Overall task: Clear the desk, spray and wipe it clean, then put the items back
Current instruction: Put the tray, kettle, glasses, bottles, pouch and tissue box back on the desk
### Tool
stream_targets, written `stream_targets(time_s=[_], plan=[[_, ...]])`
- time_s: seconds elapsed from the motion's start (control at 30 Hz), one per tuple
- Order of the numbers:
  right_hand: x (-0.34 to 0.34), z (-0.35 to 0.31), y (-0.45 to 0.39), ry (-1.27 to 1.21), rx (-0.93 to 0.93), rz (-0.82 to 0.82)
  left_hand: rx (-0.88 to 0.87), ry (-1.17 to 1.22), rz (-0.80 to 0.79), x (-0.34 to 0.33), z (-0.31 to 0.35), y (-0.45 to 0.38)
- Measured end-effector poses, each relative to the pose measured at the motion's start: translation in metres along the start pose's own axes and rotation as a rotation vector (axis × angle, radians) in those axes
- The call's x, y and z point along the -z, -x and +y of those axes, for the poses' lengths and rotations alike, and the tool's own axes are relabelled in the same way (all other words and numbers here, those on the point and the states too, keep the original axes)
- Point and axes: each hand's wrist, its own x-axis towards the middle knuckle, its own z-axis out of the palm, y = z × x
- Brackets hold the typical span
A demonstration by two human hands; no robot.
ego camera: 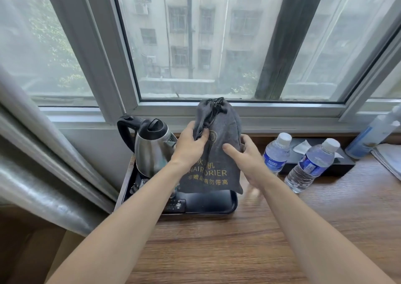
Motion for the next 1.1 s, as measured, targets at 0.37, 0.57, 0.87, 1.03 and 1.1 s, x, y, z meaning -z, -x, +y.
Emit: stream_targets(time_s=[0.37, 0.57, 0.87, 1.03, 1.1], plan=[[-0.007, 0.021, -0.051, -0.027, 0.015, 0.092, 0.083, -0.047, -0.007, -0.005, -0.015, -0.045], [-0.003, 0.031, -0.057, -0.009, 0.025, 0.039, 0.101, -0.156, 0.016, -0.003, -0.011, -0.049], [-0.008, 0.044, -0.045, -0.013, 0.061, 0.031, 0.089, -0.170, 0.129, -0.008, -0.022, -0.024], [-0.007, 0.039, -0.041, 0.011, 0.044, 0.041, 0.050, -0.250, 0.132, -0.004, -0.019, -0.016], [-0.008, 0.039, -0.039, 0.014, 0.046, 0.053, 0.000, -0.322, 0.110, -0.004, -0.021, -0.004]])
